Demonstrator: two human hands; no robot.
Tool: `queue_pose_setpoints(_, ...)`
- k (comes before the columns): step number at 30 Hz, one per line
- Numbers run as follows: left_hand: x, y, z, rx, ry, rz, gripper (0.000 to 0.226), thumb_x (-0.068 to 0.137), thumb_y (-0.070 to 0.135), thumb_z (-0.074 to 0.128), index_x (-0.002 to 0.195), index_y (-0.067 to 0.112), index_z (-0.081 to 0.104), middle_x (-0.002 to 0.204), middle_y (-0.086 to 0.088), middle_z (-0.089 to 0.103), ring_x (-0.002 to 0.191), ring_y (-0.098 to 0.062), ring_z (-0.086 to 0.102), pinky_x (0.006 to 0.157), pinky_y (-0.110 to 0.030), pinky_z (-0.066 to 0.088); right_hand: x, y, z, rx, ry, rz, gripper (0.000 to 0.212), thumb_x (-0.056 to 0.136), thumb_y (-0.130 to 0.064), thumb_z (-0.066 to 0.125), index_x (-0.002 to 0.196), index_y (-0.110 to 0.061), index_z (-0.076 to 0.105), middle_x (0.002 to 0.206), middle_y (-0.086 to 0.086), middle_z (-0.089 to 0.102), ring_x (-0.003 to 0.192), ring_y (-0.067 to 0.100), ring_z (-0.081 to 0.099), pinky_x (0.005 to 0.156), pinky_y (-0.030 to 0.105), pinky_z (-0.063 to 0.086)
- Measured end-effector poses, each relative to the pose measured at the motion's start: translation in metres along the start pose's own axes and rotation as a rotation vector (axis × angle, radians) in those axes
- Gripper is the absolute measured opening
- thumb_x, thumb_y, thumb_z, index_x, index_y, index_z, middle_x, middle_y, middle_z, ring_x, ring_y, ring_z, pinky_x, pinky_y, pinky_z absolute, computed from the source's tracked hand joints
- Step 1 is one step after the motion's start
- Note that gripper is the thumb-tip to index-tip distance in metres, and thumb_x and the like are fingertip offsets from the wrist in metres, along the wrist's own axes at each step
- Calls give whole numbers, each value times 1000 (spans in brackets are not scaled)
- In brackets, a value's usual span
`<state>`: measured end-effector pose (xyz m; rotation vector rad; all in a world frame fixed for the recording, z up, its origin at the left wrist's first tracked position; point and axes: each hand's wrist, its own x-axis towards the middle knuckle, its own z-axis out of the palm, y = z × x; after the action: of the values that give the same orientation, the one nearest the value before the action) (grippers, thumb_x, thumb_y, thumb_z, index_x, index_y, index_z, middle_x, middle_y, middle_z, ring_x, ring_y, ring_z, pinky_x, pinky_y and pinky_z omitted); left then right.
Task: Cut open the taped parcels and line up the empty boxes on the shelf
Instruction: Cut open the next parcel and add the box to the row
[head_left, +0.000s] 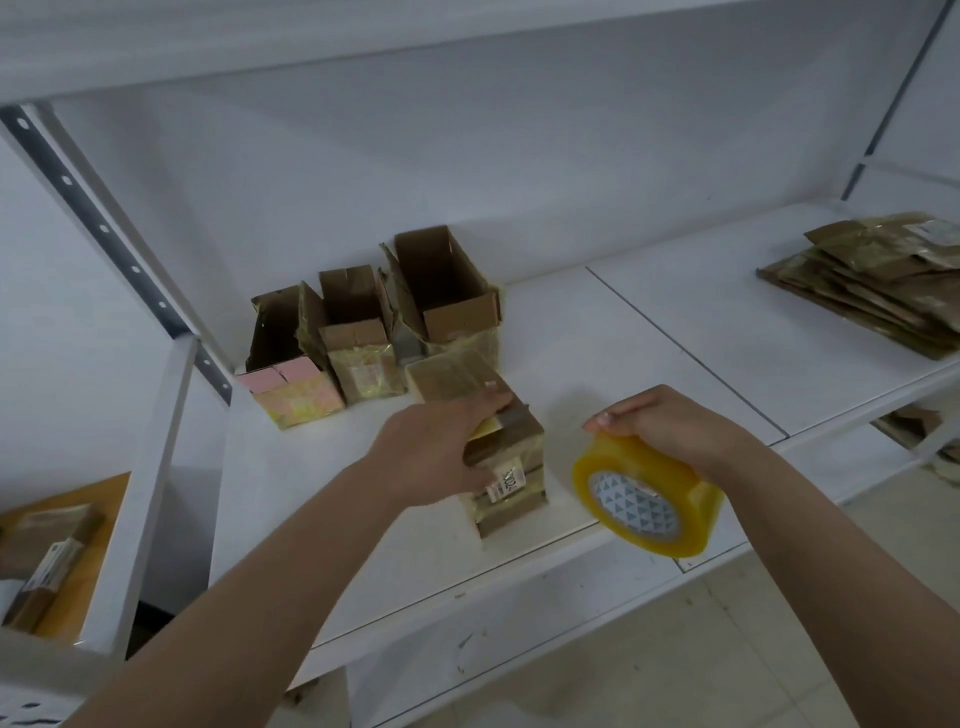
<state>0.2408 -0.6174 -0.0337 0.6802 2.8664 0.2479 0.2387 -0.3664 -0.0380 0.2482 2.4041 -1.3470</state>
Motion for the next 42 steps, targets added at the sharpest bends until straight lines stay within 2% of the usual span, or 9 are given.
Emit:
queue_pose_setpoints(6,0,-29,-20,-66,-98,27,84,77,53,74,148,43,31,145,13,44,125,-15,46,92,-30,41,-7,-17,-5,-14,-31,-61,20,90,-33,67,107,-27,76,109,-1,70,97,18,64,83,32,53)
queue_pose_setpoints(9,1,-21,-26,-106,158,-13,48,88,60,51,127,34,59,107,13,66,100,-11,60,80,-28,45,-11,-25,-10,-18,-44,-116,16,93,-33,64,102,-33,77,107,-12,69,99,13,62,80,27,50)
queue_pose_setpoints(12,8,4,-18,-354,442,-126,56,91,63,32,97,24,72,68,14,67,63,1,60,67,-25,49,-13,-30,-12,-14,-33,-172,16,94,-33,63,102,-36,77,113,-14,69,106,11,61,94,30,49)
queue_pose_setpoints(18,23,53,-16,-656,427,-147,60,70,78,49,82,22,67,68,13,61,61,2,56,55,-13,38,-17,-36,-9,-10,-53,-234,14,94,-31,62,94,-38,75,92,-15,71,93,11,66,88,30,52)
queue_pose_setpoints(22,32,54,-21,-627,389,-132,32,75,49,78,69,21,65,53,13,56,49,3,51,54,-18,38,-15,-32,-4,-61,-67,-197,38,91,-42,63,129,-35,61,126,-1,63,112,23,62,100,43,50)
queue_pose_setpoints(25,26,51,-20,-639,430,-119,32,78,45,77,66,21,61,53,13,58,51,0,54,56,-19,44,-15,-28,-6,5,-129,-150,71,71,-61,67,133,-27,57,125,3,63,108,25,64,92,38,54)
queue_pose_setpoints(32,9,42,-16,-549,505,-218,29,84,44,71,68,21,63,61,7,59,61,-8,55,60,-28,44,-12,-32,-19,-77,-299,-235,56,59,-61,63,105,-30,65,99,-1,72,92,19,69,78,29,57)
queue_pose_setpoints(37,-7,32,-13,-489,508,-310,30,89,42,66,67,25,54,61,6,52,59,-11,50,60,-29,43,-8,-35,-28,-131,-386,-251,52,72,-57,73,116,-32,60,109,-7,67,96,12,66,72,20,53)
queue_pose_setpoints(42,-17,19,-15,-491,534,-365,32,89,44,65,66,27,50,63,6,51,61,-10,49,60,-29,42,0,-27,-32,-208,-363,-254,96,34,-81,75,115,-32,62,108,-7,70,96,14,69,72,22,54)
